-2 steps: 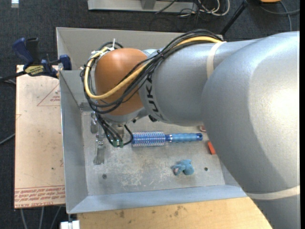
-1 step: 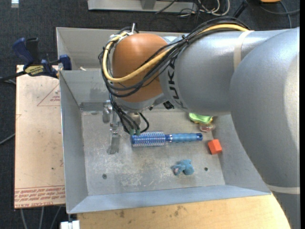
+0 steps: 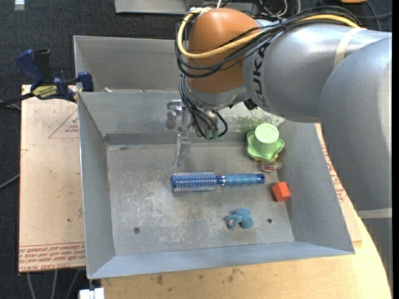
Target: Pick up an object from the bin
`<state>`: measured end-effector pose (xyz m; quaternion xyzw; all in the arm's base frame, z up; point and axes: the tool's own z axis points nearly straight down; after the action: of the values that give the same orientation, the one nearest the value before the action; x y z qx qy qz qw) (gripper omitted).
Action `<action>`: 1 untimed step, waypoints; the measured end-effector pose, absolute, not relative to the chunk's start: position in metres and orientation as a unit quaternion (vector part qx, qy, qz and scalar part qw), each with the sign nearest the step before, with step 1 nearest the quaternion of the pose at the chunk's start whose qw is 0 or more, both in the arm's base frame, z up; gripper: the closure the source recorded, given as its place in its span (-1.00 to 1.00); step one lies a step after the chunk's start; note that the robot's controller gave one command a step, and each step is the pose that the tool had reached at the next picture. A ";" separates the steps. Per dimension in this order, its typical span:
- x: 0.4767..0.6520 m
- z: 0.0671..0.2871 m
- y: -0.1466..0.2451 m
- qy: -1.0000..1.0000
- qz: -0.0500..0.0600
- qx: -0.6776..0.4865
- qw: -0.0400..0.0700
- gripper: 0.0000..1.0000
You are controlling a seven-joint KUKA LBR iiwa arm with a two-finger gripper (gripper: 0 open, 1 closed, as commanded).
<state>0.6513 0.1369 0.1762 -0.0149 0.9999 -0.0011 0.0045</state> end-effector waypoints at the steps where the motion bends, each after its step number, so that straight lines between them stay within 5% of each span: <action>1: 0.635 0.065 0.133 1.000 0.000 -0.022 -0.003 -1.00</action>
Offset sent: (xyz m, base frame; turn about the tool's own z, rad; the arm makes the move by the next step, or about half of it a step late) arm -0.0139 -0.0041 -0.1062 -0.0147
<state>0.6354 0.1332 0.0653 -0.0216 0.9998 0.0002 -0.0028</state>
